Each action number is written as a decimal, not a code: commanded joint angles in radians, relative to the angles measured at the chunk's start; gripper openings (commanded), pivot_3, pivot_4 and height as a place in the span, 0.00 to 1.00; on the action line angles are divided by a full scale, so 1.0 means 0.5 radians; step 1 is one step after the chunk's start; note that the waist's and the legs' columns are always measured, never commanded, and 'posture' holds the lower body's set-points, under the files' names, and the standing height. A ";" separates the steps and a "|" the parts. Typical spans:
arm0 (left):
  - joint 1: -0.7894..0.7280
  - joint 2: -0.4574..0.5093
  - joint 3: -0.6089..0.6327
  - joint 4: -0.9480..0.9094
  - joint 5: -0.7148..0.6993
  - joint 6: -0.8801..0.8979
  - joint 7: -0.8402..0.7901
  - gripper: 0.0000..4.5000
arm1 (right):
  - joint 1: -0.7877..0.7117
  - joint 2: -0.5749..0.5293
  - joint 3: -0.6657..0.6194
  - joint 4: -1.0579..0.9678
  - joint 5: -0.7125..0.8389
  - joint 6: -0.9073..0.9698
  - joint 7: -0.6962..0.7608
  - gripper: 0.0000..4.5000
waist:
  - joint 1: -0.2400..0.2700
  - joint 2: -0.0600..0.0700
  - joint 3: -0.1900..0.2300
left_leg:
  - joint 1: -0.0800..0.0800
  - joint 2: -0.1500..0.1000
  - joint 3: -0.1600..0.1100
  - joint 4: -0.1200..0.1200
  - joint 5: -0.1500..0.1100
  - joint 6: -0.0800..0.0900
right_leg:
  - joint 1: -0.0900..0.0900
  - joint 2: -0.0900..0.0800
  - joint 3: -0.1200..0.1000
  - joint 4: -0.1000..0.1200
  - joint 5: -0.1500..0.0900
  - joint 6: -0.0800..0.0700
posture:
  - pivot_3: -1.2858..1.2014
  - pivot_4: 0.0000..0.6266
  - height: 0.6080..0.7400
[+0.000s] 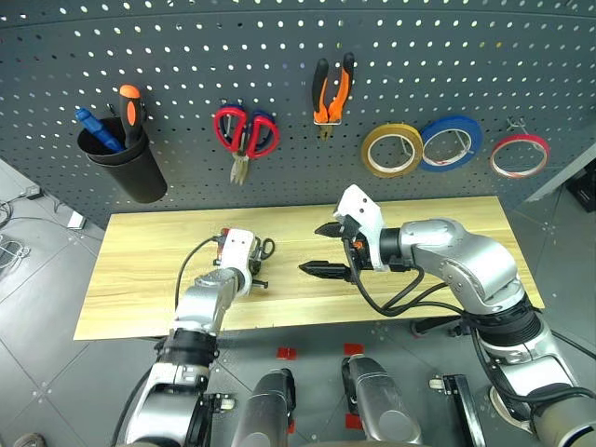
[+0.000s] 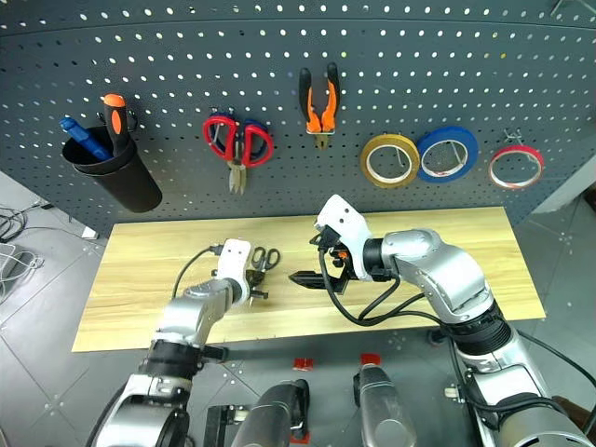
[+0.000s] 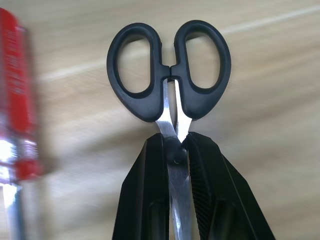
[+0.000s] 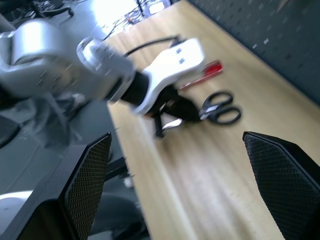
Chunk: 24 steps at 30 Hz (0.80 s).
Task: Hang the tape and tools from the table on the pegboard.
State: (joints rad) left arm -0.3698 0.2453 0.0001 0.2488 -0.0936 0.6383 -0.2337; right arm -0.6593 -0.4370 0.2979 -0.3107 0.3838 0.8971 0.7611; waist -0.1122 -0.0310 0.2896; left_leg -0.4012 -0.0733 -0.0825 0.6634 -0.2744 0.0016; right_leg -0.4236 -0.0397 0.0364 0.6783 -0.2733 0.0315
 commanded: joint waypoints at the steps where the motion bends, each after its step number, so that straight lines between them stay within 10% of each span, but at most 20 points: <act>1: 0.143 -0.039 0.081 -0.435 0.037 -0.274 0.138 0.06 | 0.062 -0.060 0.010 -0.070 -0.212 -0.377 -0.073 1.00 | 0.000 -0.001 0.001 | -0.001 0.000 0.000 0.000 0.000 0.000 | -0.001 0.000 0.000 0.000 0.000 0.000 | 0.42 0.50 1.00; 14: 0.718 -0.143 -0.071 -1.357 0.557 -0.814 0.580 0.06 | 0.077 -0.022 -0.156 -0.058 -0.272 -0.815 -0.076 1.00 | -0.009 -0.002 0.002 | 0.000 0.001 0.003 -0.001 -0.001 0.002 | 0.001 0.001 0.002 0.000 0.000 0.000 | 0.41 0.48 1.00; 24: 0.605 0.006 -0.009 -1.611 0.674 -0.885 0.492 0.06 | 0.052 0.072 -0.232 -0.014 -0.258 -0.862 -0.139 1.00 | -0.012 -0.002 0.003 | 0.000 0.001 0.004 -0.001 -0.001 0.003 | 0.001 0.001 0.002 0.000 0.000 0.000 | 0.42 0.47 1.00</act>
State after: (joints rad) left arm -0.0479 0.2399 -0.0205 -0.5031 0.2251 0.2142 0.0195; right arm -0.6110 -0.4079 0.2150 -0.3073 0.2526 0.4833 0.7047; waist -0.1184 -0.0320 0.2909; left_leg -0.4013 -0.0727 -0.0805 0.6632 -0.2751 0.0030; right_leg -0.4232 -0.0390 0.0375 0.6783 -0.2732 0.0315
